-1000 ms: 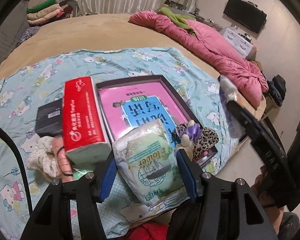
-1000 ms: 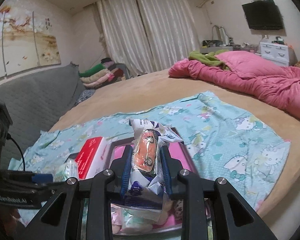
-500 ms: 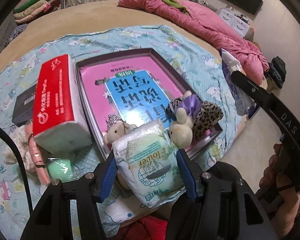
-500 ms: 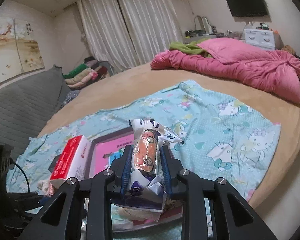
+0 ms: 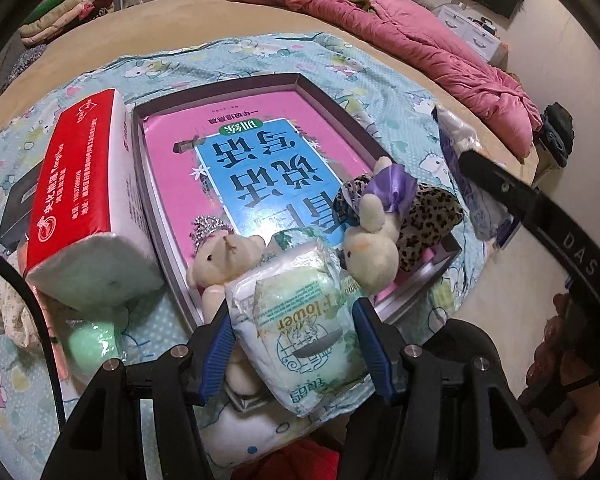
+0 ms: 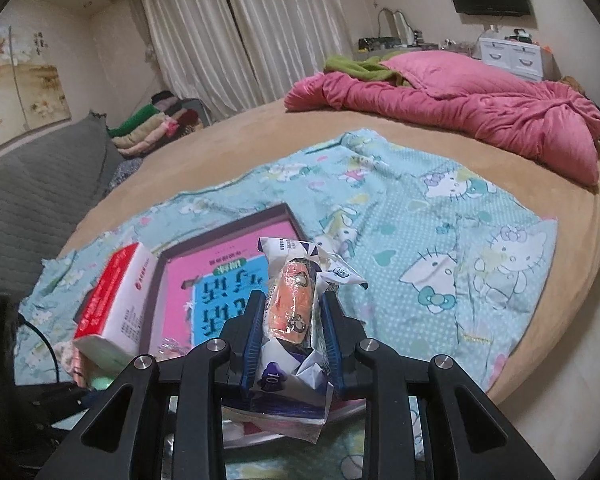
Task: Organize soft objects
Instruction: 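Carry the wipes pack in the left tool while the right tool carries the snack packet over the book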
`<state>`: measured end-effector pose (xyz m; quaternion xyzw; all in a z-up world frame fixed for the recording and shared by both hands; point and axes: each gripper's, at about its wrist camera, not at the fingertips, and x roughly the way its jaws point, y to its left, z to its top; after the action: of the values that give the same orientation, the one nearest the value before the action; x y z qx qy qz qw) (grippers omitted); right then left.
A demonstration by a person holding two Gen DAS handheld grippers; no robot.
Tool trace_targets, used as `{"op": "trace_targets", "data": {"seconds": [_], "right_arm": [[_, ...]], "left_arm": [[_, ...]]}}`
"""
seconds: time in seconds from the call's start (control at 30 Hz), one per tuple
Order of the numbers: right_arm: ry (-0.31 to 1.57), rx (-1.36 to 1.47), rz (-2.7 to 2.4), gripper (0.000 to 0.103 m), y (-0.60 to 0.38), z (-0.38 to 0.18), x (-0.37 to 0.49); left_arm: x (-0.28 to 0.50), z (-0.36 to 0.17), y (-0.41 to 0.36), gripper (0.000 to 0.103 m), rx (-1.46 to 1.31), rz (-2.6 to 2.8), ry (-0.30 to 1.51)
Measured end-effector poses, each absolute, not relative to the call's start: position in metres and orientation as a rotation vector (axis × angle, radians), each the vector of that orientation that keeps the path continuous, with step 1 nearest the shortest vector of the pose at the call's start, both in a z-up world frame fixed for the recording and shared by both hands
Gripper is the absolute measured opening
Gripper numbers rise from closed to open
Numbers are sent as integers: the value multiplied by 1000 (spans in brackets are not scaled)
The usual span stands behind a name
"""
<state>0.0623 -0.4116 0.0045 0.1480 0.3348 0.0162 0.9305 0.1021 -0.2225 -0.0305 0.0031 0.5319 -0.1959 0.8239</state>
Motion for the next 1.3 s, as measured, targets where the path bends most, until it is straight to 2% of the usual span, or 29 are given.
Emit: {"op": "trace_targets", "data": {"seconds": [0.7,1.3], "right_arm": [[779,208,61,29,-394,-27,81],[779,164,166,29,-360,-38,105]], "left_arm": [[123,-41,-211,58,-44,-393,1118],[130,-42,-206,58,-73,-381,1108]]}}
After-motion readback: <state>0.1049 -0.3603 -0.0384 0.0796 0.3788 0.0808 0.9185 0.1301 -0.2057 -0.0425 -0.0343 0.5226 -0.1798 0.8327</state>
